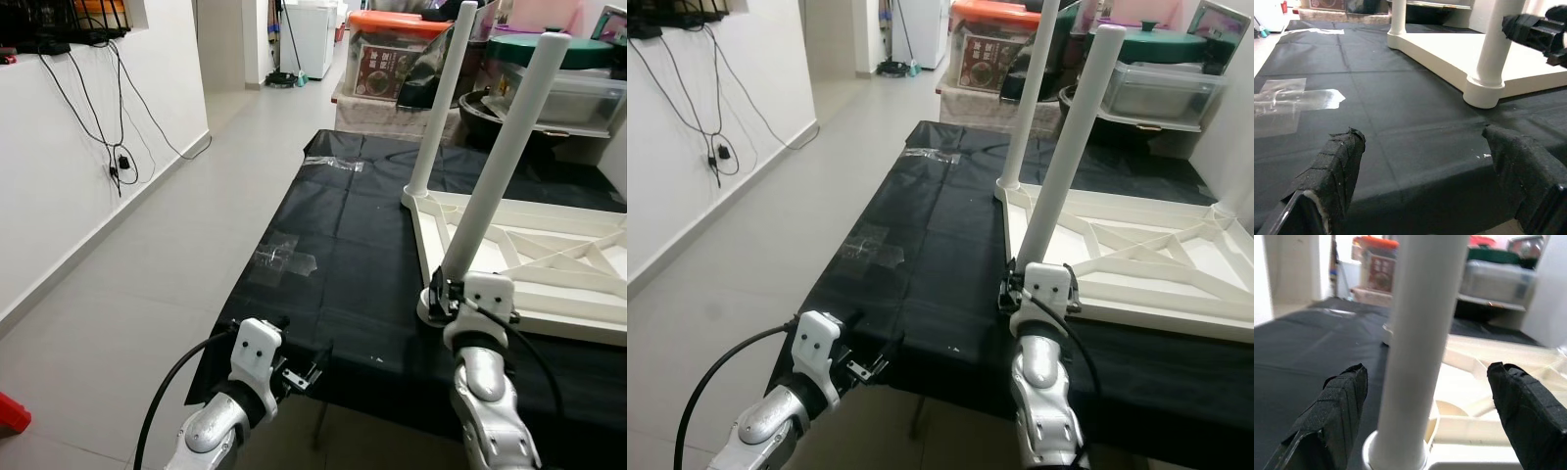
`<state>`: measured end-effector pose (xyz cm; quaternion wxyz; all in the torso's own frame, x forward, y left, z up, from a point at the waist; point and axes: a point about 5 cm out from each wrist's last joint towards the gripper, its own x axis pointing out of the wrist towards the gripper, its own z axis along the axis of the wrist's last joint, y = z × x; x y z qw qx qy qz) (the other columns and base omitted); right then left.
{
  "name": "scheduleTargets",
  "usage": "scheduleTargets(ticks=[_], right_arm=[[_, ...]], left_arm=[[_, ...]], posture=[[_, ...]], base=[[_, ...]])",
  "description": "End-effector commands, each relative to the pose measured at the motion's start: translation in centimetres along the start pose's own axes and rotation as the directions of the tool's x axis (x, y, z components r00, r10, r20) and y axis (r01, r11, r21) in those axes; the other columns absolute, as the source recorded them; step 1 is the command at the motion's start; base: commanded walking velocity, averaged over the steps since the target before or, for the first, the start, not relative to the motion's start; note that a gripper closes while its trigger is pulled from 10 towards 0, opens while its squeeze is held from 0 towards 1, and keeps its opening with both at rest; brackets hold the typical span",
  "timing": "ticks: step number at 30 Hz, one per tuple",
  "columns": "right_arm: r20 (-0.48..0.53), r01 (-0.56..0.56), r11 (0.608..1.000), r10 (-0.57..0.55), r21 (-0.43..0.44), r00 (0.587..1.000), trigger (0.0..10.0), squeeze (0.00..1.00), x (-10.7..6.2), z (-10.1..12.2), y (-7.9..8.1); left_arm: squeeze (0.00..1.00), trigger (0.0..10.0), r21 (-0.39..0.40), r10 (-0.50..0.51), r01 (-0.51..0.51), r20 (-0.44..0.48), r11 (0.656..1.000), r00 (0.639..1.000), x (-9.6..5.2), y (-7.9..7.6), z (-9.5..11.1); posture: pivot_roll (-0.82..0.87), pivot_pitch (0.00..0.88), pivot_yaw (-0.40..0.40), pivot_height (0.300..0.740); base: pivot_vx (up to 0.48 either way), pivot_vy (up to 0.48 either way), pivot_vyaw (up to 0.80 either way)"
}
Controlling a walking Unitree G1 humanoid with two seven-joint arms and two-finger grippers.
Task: Building children table
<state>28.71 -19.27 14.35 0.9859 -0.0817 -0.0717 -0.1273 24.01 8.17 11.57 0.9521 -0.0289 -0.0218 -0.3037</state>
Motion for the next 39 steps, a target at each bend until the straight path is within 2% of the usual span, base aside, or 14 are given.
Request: scheduleTargets(ticks=[1,3,5,6,10,11,12,14,18,24,26,27,29,39], right_arm=[[0.029,-0.105,0.994,0.104,0.016,0.994,10.0,0.0,-0.6,0.6,1.3],[0.057,-0.206,0.978,0.204,0.037,0.977,10.0,0.0,-1.3,1.3,2.6],[0.057,-0.206,0.978,0.204,0.037,0.977,10.0,0.0,-1.3,1.3,2.6],[0.08,-0.314,0.946,0.308,0.079,0.948,10.0,0.0,-1.9,1.8,4.0],[0.08,-0.314,0.946,0.308,0.079,0.948,10.0,0.0,-1.9,1.8,4.0],[0.112,-0.399,0.909,0.388,0.117,0.915,10.0,0.0,-2.2,2.4,5.0],[0.112,-0.399,0.909,0.388,0.117,0.915,10.0,0.0,-2.2,2.4,5.0],[0.191,-0.535,0.826,0.504,0.179,0.842,10.0,0.0,-2.2,4.4,6.9],[0.208,-0.568,0.802,0.533,0.185,0.82,10.0,0.0,-1.1,5.4,8.2],[0.17,-0.537,0.823,0.511,0.184,0.842,10.0,0.0,1.1,5.4,9.5],[0.09,-0.444,0.876,0.435,0.187,0.896,10.0,0.0,3.8,4.9,10.4],[0.09,-0.444,0.876,0.435,0.187,0.896,10.0,0.0,3.8,4.9,10.4],[-0.014,-0.291,0.936,0.3,0.197,0.954,10.0,0.0,6.8,4.6,11.0],[-0.122,-0.183,0.966,0.207,0.183,0.971,10.0,0.0,8.7,5.0,11.8]], left_arm=[[0.0,10.0,-0.014,0.002,-0.003,-0.022,1.0,1.0,-0.2,0.1,-0.5],[0.0,10.0,-0.014,0.003,-0.003,-0.022,1.0,1.0,-0.2,0.2,-0.5],[0.0,10.0,-0.014,0.003,-0.003,-0.022,1.0,1.0,-0.2,0.2,-0.5],[0.0,10.0,-0.013,0.003,-0.003,-0.023,1.0,1.0,-0.2,0.1,-0.5],[0.0,10.0,-0.013,0.003,-0.003,-0.023,1.0,1.0,-0.2,0.1,-0.5],[0.0,10.0,-0.013,0.003,-0.003,-0.022,1.0,1.0,-0.2,0.1,-0.5],[0.0,10.0,-0.013,0.003,-0.003,-0.022,1.0,1.0,-0.2,0.1,-0.5],[0.0,10.0,-0.026,0.014,-0.015,-0.017,1.0,1.0,-0.2,0.2,-0.5],[0.0,10.0,-0.058,0.053,-0.053,-0.006,0.997,0.999,-0.3,0.6,-0.4],[0.0,10.0,-0.073,0.103,-0.102,0.005,0.992,0.995,-0.3,1.3,-0.2],[0.0,10.0,-0.069,0.116,-0.115,-0.001,0.991,0.993,-0.4,1.4,-0.4],[0.0,10.0,-0.069,0.116,-0.115,-0.001,0.991,0.993,-0.4,1.4,-0.4],[0.0,10.0,-0.049,0.099,-0.1,-0.012,0.994,0.995,-0.3,1.1,-0.5],[0.0,10.0,-0.037,0.094,-0.094,-0.016,0.995,0.995,-0.2,0.9,-0.5]], posture=[[0.14,0.0,-0.05,0.74],[0.14,0.0,-0.052,0.74],[0.14,0.0,-0.052,0.74],[0.14,0.0,-0.052,0.74],[0.14,0.0,-0.052,0.74],[0.15,0.0,-0.056,0.74],[0.15,0.0,-0.056,0.74],[0.14,0.0,-0.06,0.74],[0.14,0.0,-0.059,0.74],[0.15,0.0,-0.069,0.74],[0.16,0.0,-0.076,0.74],[0.16,0.0,-0.076,0.74],[0.18,0.0,-0.084,0.74],[0.19,0.0,-0.091,0.74]], base=[[0.0,0.0,0.0],[0.0,0.0,0.0],[0.0,0.0,0.0],[0.0,0.0,0.0],[0.0,0.0,0.0],[0.0,0.0,0.0],[0.0,0.0,0.0],[0.0,0.0,0.0],[0.0,0.0,0.0],[0.0,0.0,0.0],[0.0,0.0,0.0],[0.0,0.0,0.0],[0.0,0.0,0.0],[0.0,0.0,0.0]])
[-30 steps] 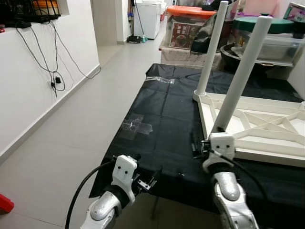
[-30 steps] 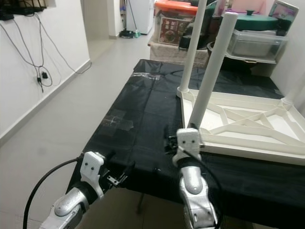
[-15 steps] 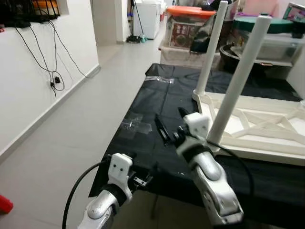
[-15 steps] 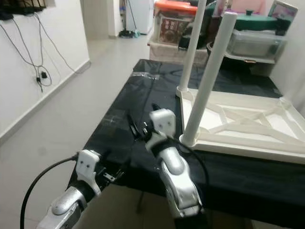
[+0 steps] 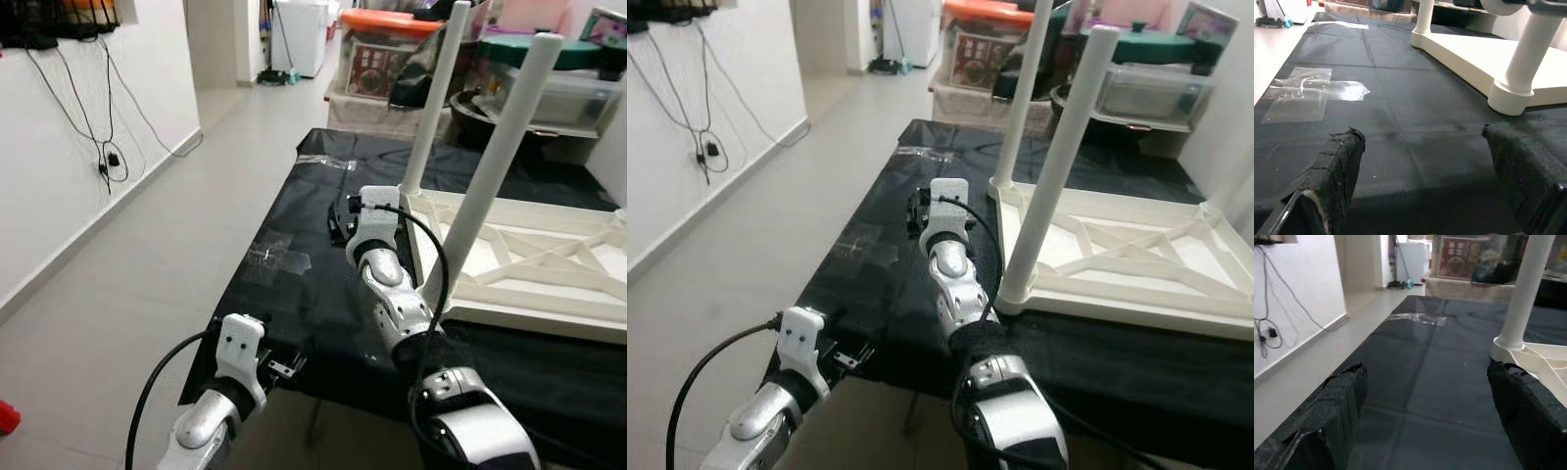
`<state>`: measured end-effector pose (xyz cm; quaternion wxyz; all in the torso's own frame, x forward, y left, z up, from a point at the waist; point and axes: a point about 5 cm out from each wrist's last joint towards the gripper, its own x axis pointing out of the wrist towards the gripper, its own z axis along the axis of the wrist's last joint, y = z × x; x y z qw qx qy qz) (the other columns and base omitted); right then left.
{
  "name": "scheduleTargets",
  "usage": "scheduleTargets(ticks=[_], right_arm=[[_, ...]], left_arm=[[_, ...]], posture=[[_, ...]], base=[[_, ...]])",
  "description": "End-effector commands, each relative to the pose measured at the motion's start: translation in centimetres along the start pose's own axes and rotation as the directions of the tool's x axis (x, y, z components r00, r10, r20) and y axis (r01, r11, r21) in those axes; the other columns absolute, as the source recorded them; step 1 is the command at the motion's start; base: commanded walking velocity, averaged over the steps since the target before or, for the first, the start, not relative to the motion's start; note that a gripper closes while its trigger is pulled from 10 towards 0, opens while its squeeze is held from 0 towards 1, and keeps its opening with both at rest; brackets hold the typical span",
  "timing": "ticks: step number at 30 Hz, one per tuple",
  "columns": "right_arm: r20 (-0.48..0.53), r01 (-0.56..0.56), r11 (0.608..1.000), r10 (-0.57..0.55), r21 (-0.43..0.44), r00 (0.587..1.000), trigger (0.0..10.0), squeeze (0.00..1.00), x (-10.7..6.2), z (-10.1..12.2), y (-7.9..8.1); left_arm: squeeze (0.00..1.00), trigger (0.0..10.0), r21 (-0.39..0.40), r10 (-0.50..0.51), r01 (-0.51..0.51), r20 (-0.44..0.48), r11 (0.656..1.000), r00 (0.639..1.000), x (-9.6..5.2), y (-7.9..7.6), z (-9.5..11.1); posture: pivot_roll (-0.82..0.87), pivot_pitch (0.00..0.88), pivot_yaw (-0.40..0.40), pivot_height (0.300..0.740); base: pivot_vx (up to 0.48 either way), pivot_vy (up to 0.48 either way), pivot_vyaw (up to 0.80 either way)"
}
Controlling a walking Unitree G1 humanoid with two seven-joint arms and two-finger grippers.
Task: Building children table
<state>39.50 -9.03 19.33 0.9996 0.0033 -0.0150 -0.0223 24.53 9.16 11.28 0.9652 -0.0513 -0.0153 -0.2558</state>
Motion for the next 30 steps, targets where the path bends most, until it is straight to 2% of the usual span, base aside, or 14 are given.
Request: scheduleTargets(ticks=[1,3,6,8,10,16,18,21,22,23,24,25,26,30], right_arm=[[-0.041,0.055,0.998,-0.057,-0.033,0.998,10.0,0.0,0.3,-0.3,-0.4],[-0.041,0.055,0.998,-0.057,-0.033,0.998,10.0,0.0,0.3,-0.3,-0.4],[-0.079,0.346,0.938,-0.347,-0.022,0.934,10.0,0.0,1.0,-0.1,-4.2],[-0.079,0.346,0.938,-0.347,-0.022,0.934,10.0,0.0,1.0,-0.1,-4.2],[-0.112,0.533,0.846,-0.528,0.016,0.842,10.0,0.0,1.2,0.2,-7.7],[-0.122,0.613,0.79,-0.607,0.018,0.785,10.0,0.0,1.2,0.3,-10.0],[-0.113,0.7,0.714,-0.697,-0.012,0.708,10.0,0.0,0.7,-0.1,-12.0],[-0.113,0.7,0.714,-0.697,-0.012,0.708,10.0,0.0,0.7,-0.1,-12.0],[-0.106,0.762,0.647,-0.761,-0.041,0.64,10.0,0.0,0.1,-0.5,-13.1],[-0.106,0.762,0.647,-0.761,-0.041,0.64,10.0,0.0,0.1,-0.5,-13.1],[-0.106,0.806,0.587,-0.809,-0.072,0.579,10.0,0.0,-0.5,-1.1,-14.2],[-0.106,0.806,0.587,-0.809,-0.072,0.579,10.0,0.0,-0.5,-1.1,-14.2],[-0.118,0.839,0.535,-0.843,-0.098,0.524,10.0,0.0,-1.1,-1.8,-15.1],[-0.143,0.856,0.501,-0.863,-0.128,0.484,10.0,0.0,-1.9,-3.0,-16.0]], left_arm=[[0.0,10.0,0.007,-0.005,0.006,-0.018,1.0,1.0,-0.1,-0.2,-0.2],[0.0,10.0,0.007,-0.005,0.006,-0.018,1.0,1.0,-0.1,-0.2,-0.2],[0.0,10.0,0.006,-0.006,0.006,-0.02,1.0,1.0,-0.1,-0.2,-0.2],[0.0,10.0,0.006,-0.006,0.006,-0.02,1.0,1.0,-0.1,-0.2,-0.2],[0.0,10.0,0.009,-0.008,0.008,-0.021,1.0,1.0,-0.2,-0.2,-0.2],[0.0,10.0,0.012,-0.01,0.01,-0.021,1.0,1.0,-0.1,-0.2,-0.2],[0.0,10.0,0.011,-0.011,0.011,-0.021,1.0,1.0,-0.1,-0.3,-0.2],[0.0,10.0,0.011,-0.011,0.011,-0.021,1.0,1.0,-0.1,-0.3,-0.2],[0.0,10.0,0.01,-0.011,0.011,-0.021,1.0,1.0,-0.1,-0.3,-0.2],[0.0,10.0,0.01,-0.011,0.011,-0.021,1.0,1.0,-0.1,-0.3,-0.2],[0.0,10.0,0.009,-0.012,0.012,-0.02,1.0,1.0,-0.1,-0.3,-0.2],[0.0,10.0,0.009,-0.012,0.012,-0.02,1.0,1.0,-0.1,-0.3,-0.2],[0.0,10.0,0.008,-0.013,0.013,-0.021,1.0,1.0,-0.1,-0.3,-0.2],[0.0,10.0,0.006,-0.016,0.016,-0.022,1.0,1.0,-0.2,-0.3,-0.1]], posture=[[0.19,0.0,-0.09,0.74],[0.19,0.0,-0.09,0.74],[0.19,0.0,-0.089,0.74],[0.19,0.0,-0.089,0.74],[0.19,0.0,-0.088,0.74],[0.19,0.0,-0.085,0.74],[0.19,0.0,-0.087,0.74],[0.19,0.0,-0.087,0.74],[0.19,0.0,-0.087,0.74],[0.19,0.0,-0.087,0.74],[0.19,0.0,-0.085,0.74],[0.19,0.0,-0.085,0.74],[0.18,0.0,-0.079,0.74],[0.18,0.0,-0.074,0.74]], base=[[0.0,0.0,0.0],[0.0,0.0,0.0],[0.0,0.0,0.0],[0.0,0.0,0.0],[0.0,0.0,0.0],[0.0,0.0,0.0],[0.0,0.0,0.0],[0.0,0.0,0.0],[0.0,0.0,0.0],[0.0,0.0,0.0],[0.0,0.0,0.0],[0.0,0.0,0.0],[0.0,0.0,0.0],[0.0,0.0,0.0]])
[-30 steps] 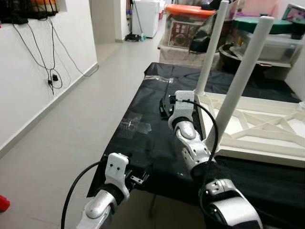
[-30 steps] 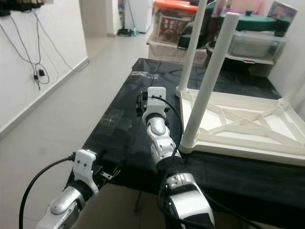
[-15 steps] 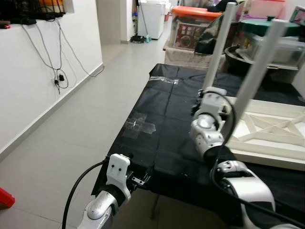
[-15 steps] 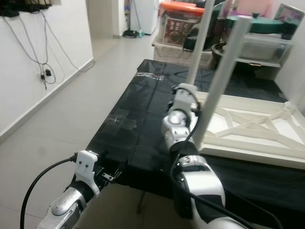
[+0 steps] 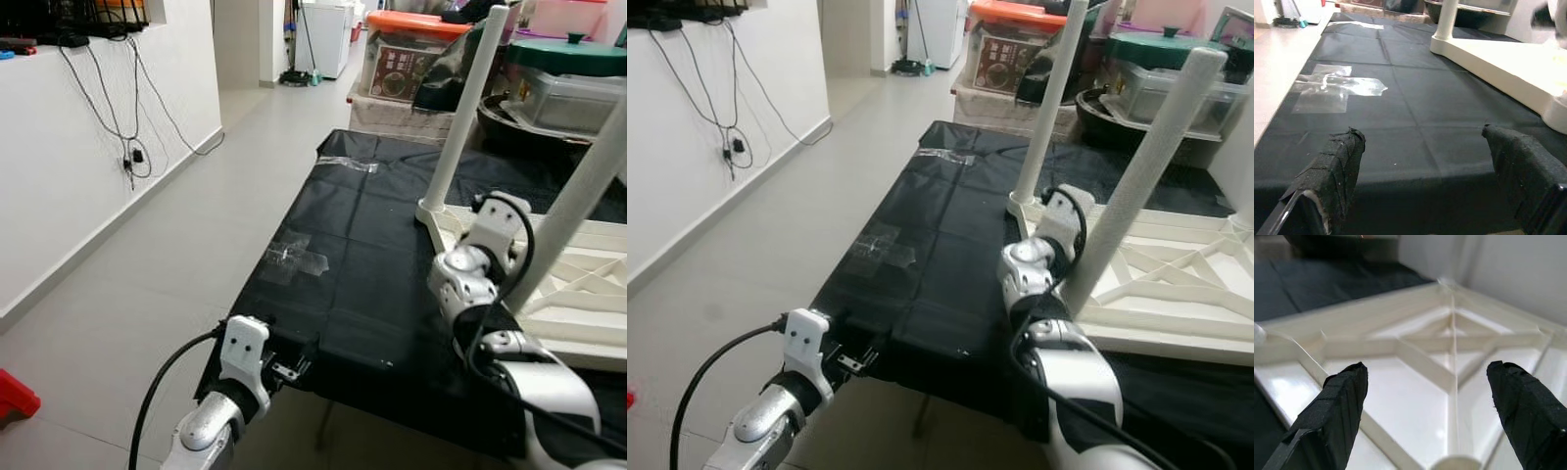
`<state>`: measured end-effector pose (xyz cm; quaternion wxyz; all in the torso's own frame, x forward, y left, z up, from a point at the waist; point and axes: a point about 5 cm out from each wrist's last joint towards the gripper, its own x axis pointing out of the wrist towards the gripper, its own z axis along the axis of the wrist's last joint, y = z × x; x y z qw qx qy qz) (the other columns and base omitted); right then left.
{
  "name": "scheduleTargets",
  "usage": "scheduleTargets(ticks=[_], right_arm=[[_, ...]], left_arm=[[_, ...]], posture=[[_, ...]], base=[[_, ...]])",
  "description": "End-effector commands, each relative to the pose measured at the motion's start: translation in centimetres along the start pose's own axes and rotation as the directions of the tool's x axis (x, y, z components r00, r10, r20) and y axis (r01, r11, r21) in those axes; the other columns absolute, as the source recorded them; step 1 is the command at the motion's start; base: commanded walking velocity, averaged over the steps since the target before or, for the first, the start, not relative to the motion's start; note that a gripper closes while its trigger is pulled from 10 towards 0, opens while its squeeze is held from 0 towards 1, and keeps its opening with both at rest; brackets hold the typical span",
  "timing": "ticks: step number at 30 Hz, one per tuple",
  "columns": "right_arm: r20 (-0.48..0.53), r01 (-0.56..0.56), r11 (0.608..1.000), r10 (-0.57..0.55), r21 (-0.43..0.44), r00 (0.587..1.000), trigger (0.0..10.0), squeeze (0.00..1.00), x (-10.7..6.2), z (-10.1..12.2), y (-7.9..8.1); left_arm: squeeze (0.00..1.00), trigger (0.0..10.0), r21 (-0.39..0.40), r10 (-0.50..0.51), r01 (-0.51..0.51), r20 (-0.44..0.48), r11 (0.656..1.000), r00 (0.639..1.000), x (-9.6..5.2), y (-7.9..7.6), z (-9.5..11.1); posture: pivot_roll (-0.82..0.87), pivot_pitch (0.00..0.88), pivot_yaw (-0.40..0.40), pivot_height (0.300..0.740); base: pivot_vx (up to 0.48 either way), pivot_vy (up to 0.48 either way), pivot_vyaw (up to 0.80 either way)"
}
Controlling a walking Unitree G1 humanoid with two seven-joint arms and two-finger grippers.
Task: Building children table
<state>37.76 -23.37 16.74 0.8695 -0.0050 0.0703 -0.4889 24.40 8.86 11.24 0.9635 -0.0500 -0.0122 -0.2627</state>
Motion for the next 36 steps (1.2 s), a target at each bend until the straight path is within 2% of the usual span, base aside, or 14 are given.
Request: scheduleTargets(ticks=[1,4,5,6,7,8,10,11,13,15,26,30,33,36], right_arm=[[-0.024,0.021,1.0,-0.022,-0.019,0.999,10.0,0.0,0.8,-0.9,-1.1],[-0.024,0.021,1.0,-0.022,-0.019,0.999,10.0,0.0,0.8,-0.9,-1.1],[-0.03,-0.074,0.997,0.074,-0.005,0.997,10.0,0.0,0.3,-1.0,-0.1],[-0.03,-0.074,0.997,0.074,-0.005,0.997,10.0,0.0,0.3,-1.0,-0.1],[0.008,-0.23,0.973,0.23,0.003,0.973,10.0,0.0,-0.8,-0.6,1.5],[0.008,-0.23,0.973,0.23,0.003,0.973,10.0,0.0,-0.8,-0.6,1.5],[0.076,-0.456,0.89,0.454,0.013,0.888,10.0,0.0,-2.7,0.4,3.9],[0.076,-0.456,0.89,0.454,0.013,0.888,10.0,0.0,-2.7,0.4,3.9],[0.109,-0.609,0.793,0.605,0.0,0.789,10.0,0.0,-4.4,1.5,5.7],[0.102,-0.646,0.763,0.644,-0.013,0.758,10.0,0.0,-4.8,1.9,6.3],[0.034,-0.629,0.773,0.633,-0.086,0.774,10.0,0.0,-3.4,3.4,6.0],[0.034,-0.571,0.81,0.58,-0.135,0.814,10.0,0.0,-1.5,3.9,4.5],[0.034,-0.571,0.812,0.579,-0.12,0.815,10.0,0.0,-1.3,4.1,4.4],[0.053,-0.617,0.775,0.628,-0.138,0.776,10.0,0.0,-1.5,4.4,4.7]], left_arm=[[0.0,10.0,0.005,-0.003,0.003,-0.014,1.0,1.0,-0.2,0.0,0.0],[0.0,10.0,0.005,-0.003,0.003,-0.014,1.0,1.0,-0.2,0.0,0.0],[0.0,10.0,0.005,-0.004,0.004,-0.013,1.0,1.0,-0.3,-0.1,0.0],[0.0,10.0,0.005,-0.004,0.004,-0.013,1.0,1.0,-0.3,-0.1,0.0],[0.0,10.0,0.004,-0.004,0.004,-0.011,1.0,1.0,-0.5,-0.3,0.2],[0.0,10.0,0.004,-0.004,0.004,-0.011,1.0,1.0,-0.5,-0.3,0.2],[0.0,10.0,0.001,-0.004,0.004,-0.005,1.0,1.0,-0.9,-0.7,0.5],[0.0,10.0,0.001,-0.004,0.004,-0.005,1.0,1.0,-0.9,-0.7,0.5],[0.0,10.0,-0.009,-0.007,0.007,-0.003,1.0,1.0,-1.3,-1.2,0.8],[0.0,10.0,-0.016,-0.012,0.012,-0.001,1.0,1.0,-1.5,-1.6,1.1],[0.0,10.0,-0.026,0.006,-0.006,0.005,1.0,1.0,-2.9,-2.5,2.7],[0.0,10.0,-0.008,0.024,-0.024,-0.008,1.0,1.0,-3.8,-2.7,3.6],[0.0,10.0,-0.012,0.033,-0.033,-0.002,0.999,0.999,-3.9,-2.6,3.9],[0.0,10.0,0.003,0.053,-0.053,0.001,0.999,0.999,-4.1,-2.5,4.3]], posture=[[0.18,0.0,-0.074,0.74],[0.18,0.0,-0.074,0.74],[0.18,0.0,-0.074,0.74],[0.18,0.0,-0.074,0.74],[0.18,0.0,-0.075,0.74],[0.18,0.0,-0.075,0.74],[0.18,0.0,-0.075,0.74],[0.18,0.0,-0.075,0.74],[0.18,0.0,-0.078,0.74],[0.18,0.0,-0.079,0.74],[0.19,0.103,-0.08,0.74],[0.19,0.178,-0.071,0.74],[0.19,0.19,-0.069,0.74],[0.19,0.199,-0.068,0.74]], base=[[0.0,0.0,0.0],[0.0,0.0,0.0],[0.0,0.0,0.0],[0.0,0.0,0.0],[0.0,0.0,0.0],[0.0,0.0,0.0],[0.0,0.0,0.0],[0.0,0.0,0.0],[0.0,0.0,0.0],[0.0,0.0,0.0],[0.0,0.0,0.0],[0.0,0.0,0.0],[0.0,0.0,0.0],[0.0,0.0,0.0]])
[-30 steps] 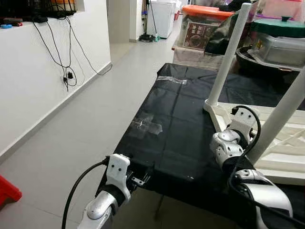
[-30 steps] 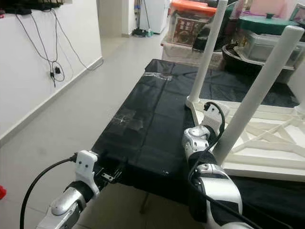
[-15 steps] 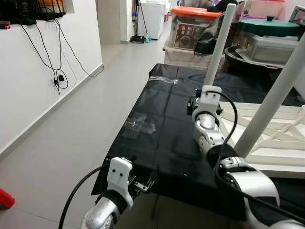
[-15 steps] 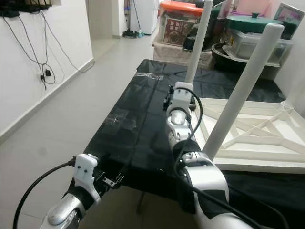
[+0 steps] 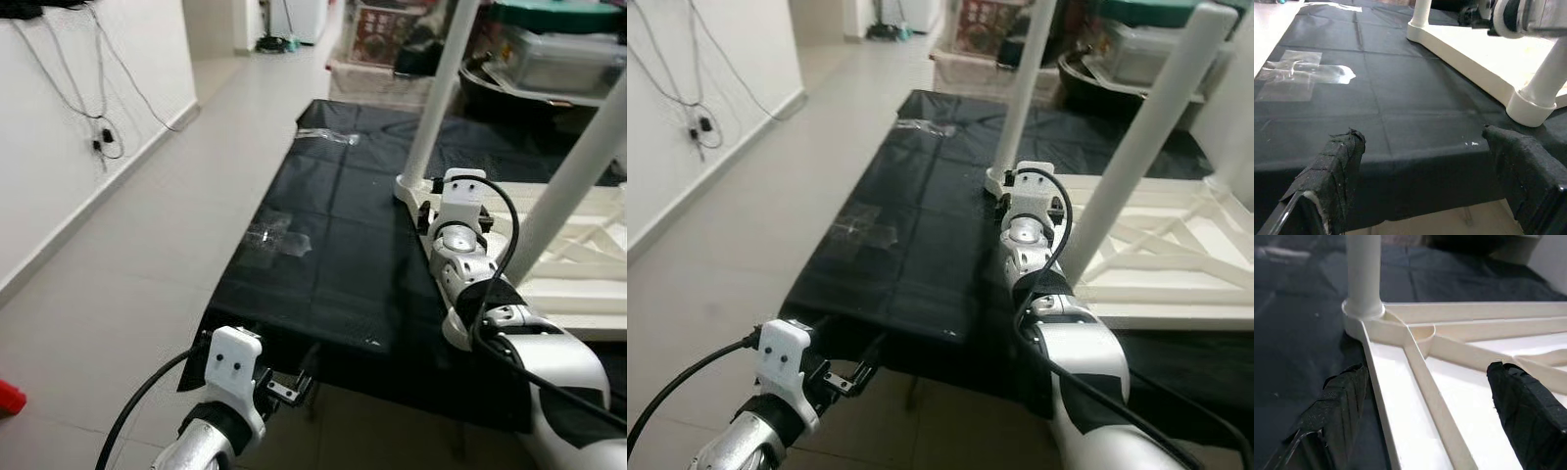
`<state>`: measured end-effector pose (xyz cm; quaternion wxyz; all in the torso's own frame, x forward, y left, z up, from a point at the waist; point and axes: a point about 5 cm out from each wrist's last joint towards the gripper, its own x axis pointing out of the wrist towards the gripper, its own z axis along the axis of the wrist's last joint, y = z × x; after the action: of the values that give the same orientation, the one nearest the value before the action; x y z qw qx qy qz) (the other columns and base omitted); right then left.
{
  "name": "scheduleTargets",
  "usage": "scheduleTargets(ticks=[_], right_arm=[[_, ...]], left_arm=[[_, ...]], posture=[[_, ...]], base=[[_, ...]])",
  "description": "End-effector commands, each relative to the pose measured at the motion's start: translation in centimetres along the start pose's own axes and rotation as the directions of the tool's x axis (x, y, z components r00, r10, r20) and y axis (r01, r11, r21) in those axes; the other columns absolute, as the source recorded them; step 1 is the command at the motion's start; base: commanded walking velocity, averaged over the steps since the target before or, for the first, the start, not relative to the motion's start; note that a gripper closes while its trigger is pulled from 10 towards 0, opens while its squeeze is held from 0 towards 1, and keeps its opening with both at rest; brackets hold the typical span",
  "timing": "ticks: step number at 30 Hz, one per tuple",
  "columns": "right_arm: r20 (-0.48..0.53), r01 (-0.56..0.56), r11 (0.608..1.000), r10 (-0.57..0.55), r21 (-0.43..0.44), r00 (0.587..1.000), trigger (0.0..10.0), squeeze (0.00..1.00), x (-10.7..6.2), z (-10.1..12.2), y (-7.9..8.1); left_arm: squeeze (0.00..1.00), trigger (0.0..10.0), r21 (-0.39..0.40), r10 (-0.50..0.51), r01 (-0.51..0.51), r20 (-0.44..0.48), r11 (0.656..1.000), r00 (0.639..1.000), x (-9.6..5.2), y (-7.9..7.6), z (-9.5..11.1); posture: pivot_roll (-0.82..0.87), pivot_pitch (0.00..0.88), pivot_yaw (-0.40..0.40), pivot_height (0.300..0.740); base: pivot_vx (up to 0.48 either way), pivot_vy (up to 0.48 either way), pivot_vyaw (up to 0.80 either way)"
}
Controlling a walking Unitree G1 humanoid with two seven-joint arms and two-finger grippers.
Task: Building children table
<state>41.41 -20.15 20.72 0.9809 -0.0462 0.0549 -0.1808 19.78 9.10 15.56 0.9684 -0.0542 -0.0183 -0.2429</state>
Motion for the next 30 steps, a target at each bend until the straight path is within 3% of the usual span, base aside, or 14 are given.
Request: scheduleTargets(ticks=[1,5,11,17,22,23,25,26,30], right_arm=[[-0.003,-0.045,0.999,0.045,-0.016,0.999,10.0,0.0,0.0,0.1,0.4],[-0.11,-0.067,0.998,0.068,0.011,0.992,10.0,0.0,-0.4,-1.5,1.2],[-0.149,-0.05,0.999,0.048,-0.01,0.988,10.0,0.0,-0.5,-1.9,1.4],[-0.268,-0.008,1.0,0.002,-0.021,0.963,10.0,0.0,-0.8,-3.2,1.5],[-0.307,0.006,1.0,-0.01,-0.014,0.952,10.0,0.0,-0.9,-3.5,1.5],[-0.336,0.015,1.0,-0.01,0.012,0.942,1.0,0.0,-1.0,-3.7,1.4],[-0.356,0.021,0.999,-0.008,0.031,0.935,1.0,0.0,-1.0,-3.8,1.4],[-0.365,0.003,0.999,0.014,0.045,0.931,0.0,0.0,-1.0,-3.8,1.5],[-0.366,-0.019,0.998,0.038,0.055,0.93,0.0,0.0,-1.0,-3.6,1.6]], left_arm=[[0.0,10.0,0.008,0.02,-0.019,-0.02,1.0,1.0,-0.4,0.0,0.0],[0.0,10.0,-0.006,0.013,-0.014,-0.057,1.0,0.998,-1.2,-0.7,0.0],[0.0,10.0,-0.013,0.009,-0.01,-0.065,1.0,0.998,-1.5,-0.9,0.1],[0.0,10.0,-0.034,0.009,-0.012,-0.091,0.999,0.996,-2.0,-1.5,0.4],[0.0,10.0,-0.041,0.011,-0.015,-0.097,0.999,0.995,-2.1,-1.6,0.5],[0.0,10.0,-0.046,0.014,-0.018,-0.099,0.999,0.995,-2.2,-1.6,0.5],[0.0,10.0,-0.049,0.016,-0.021,-0.1,0.999,0.995,-2.2,-1.7,0.5],[0.0,10.0,-0.052,0.018,-0.024,-0.103,0.998,0.995,-2.3,-1.7,0.6],[0.0,10.0,-0.054,0.021,-0.027,-0.105,0.998,0.994,-2.3,-1.8,0.6]], posture=[[0.2,0.203,-0.066,0.74],[0.2,0.229,-0.057,0.74],[0.2,0.236,-0.057,0.74],[0.2,0.265,-0.059,0.74],[0.2,0.274,-0.061,0.74],[0.19,0.278,-0.062,0.74],[0.19,0.278,-0.062,0.74],[0.19,0.285,-0.067,0.74],[0.19,0.285,-0.067,0.74]], base=[[0.0,0.0,0.0],[0.0,0.0,0.0],[0.0,0.0,0.0],[0.0,0.0,0.0],[0.0,0.0,0.0],[0.0,0.0,0.0],[0.0,0.0,0.0],[0.0,0.0,0.0],[0.0,0.0,0.0]])
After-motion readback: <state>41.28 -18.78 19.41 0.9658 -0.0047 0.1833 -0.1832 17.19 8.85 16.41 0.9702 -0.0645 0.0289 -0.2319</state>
